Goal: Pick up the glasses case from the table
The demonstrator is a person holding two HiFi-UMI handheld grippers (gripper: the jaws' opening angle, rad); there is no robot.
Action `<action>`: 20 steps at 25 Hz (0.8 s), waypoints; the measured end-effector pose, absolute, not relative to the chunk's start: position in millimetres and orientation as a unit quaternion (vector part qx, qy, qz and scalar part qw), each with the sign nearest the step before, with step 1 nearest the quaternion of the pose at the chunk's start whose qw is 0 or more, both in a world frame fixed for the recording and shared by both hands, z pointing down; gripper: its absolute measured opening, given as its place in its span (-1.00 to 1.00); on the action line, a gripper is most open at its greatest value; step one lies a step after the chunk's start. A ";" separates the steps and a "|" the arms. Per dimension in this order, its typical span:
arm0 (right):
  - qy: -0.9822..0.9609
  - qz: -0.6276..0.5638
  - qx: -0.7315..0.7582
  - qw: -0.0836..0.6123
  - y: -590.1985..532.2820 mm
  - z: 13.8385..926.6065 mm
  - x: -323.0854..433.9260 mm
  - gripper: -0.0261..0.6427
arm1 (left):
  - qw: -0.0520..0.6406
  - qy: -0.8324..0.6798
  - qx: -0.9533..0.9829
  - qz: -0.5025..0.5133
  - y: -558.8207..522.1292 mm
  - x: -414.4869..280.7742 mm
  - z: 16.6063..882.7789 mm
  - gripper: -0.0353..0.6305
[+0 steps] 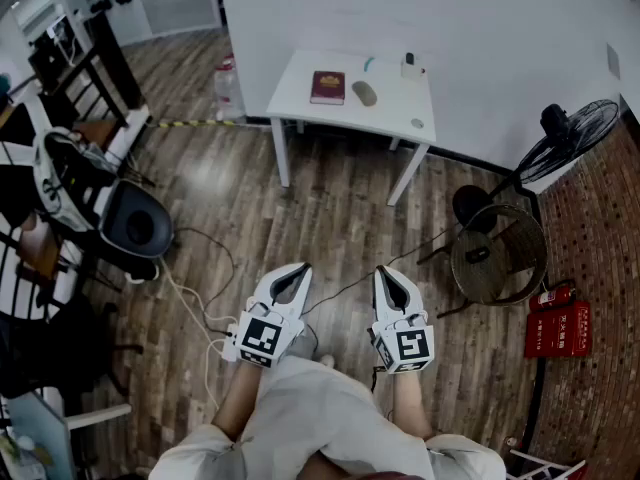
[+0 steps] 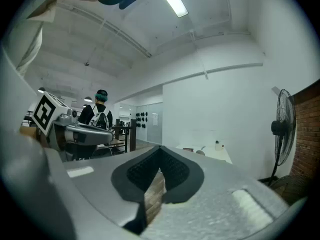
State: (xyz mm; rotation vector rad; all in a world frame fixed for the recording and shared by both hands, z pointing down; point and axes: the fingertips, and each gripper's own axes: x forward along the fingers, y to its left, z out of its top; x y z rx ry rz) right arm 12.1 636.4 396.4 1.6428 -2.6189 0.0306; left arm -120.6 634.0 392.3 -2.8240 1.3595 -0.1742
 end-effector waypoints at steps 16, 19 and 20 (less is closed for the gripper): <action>-0.840 0.009 0.542 0.029 583.2 396.7 44.8 -0.91 | 0.012 0.420 -0.906 -0.045 580.8 -80.0 388.6 -0.84; -0.841 0.009 0.541 0.032 551.7 397.1 39.9 -0.91 | 0.010 0.420 -0.907 -0.043 546.7 -83.6 387.5 -0.84; -0.841 0.008 0.540 0.034 539.0 396.2 39.0 -0.91 | 0.009 0.418 -0.907 -0.042 533.5 -83.6 386.2 -0.84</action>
